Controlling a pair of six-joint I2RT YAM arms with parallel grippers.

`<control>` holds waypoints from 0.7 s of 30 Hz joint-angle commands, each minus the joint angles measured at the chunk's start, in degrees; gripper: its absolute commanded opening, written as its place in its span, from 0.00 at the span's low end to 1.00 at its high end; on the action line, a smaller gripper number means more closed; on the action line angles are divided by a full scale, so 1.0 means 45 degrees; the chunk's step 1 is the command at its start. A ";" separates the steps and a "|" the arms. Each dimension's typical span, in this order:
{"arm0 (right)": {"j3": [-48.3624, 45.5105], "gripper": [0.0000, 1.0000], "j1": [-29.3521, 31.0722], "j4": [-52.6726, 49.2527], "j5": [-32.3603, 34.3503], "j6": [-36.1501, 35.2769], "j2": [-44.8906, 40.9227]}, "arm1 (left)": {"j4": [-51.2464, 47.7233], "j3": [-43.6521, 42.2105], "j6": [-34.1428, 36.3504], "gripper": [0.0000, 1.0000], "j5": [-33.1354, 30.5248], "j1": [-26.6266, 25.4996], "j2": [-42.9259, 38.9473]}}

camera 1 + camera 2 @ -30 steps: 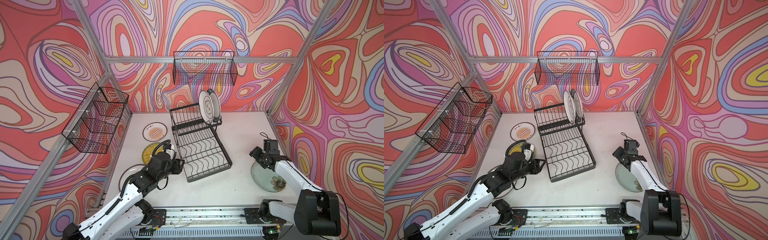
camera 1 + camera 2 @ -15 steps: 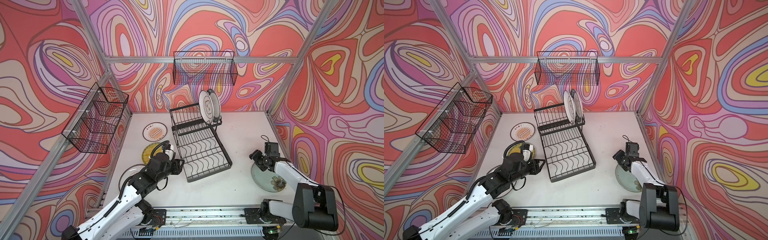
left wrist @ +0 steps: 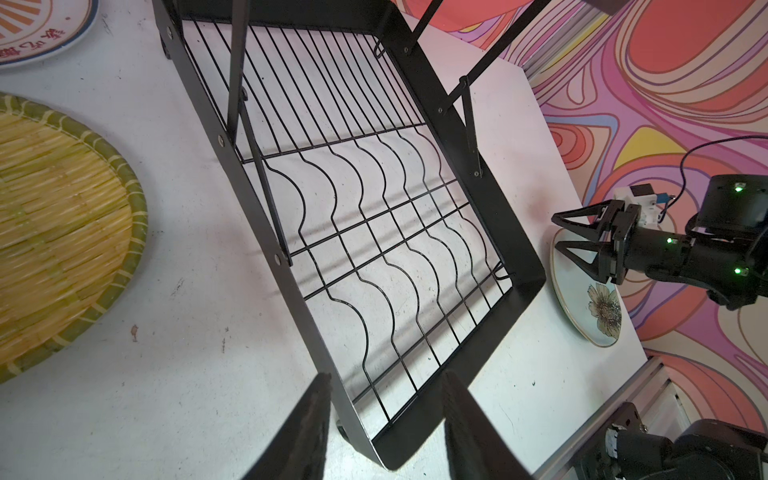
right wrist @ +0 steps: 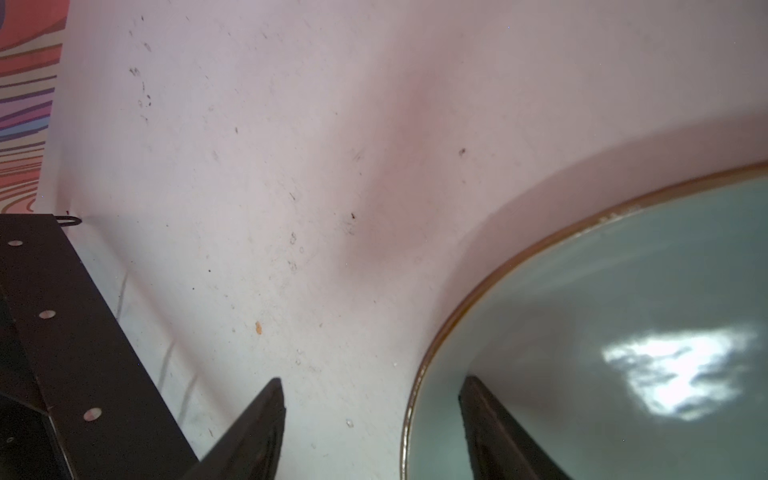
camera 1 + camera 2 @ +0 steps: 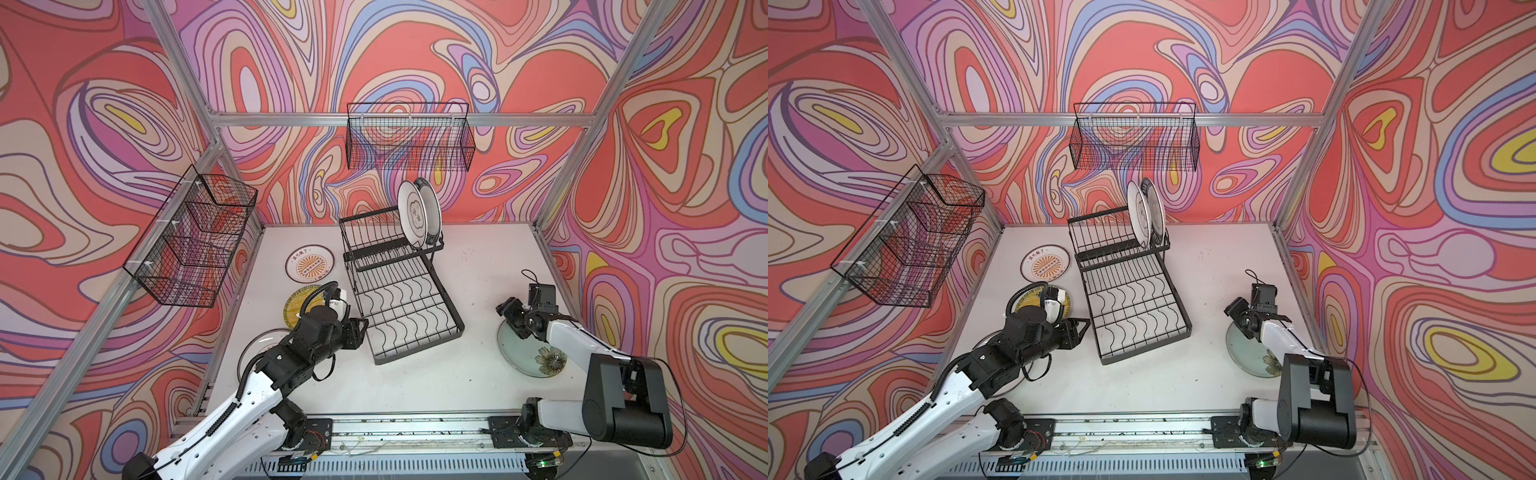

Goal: Load the plates into the dish rack
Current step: 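Lower the open right gripper to the flower plate's rim nearest the rack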

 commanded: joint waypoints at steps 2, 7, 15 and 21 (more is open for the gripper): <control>0.0180 0.68 -0.0015 0.0685 -0.0526 0.0217 0.0679 | -0.0163 -0.0006 0.0111 0.47 -0.0155 -0.0050 -0.0127; 0.0455 0.67 -0.0026 0.1082 -0.0660 0.0212 0.1083 | -0.0150 0.0013 0.0130 0.47 -0.0187 -0.0050 -0.0106; 0.1096 0.66 -0.0023 0.1633 -0.0800 0.0234 0.1889 | -0.0146 0.0033 0.0129 0.47 -0.0185 -0.0049 -0.0048; 0.1658 0.65 -0.0015 0.2093 -0.1107 0.0260 0.2735 | -0.0236 0.0038 0.0122 0.47 -0.0224 -0.0050 -0.0102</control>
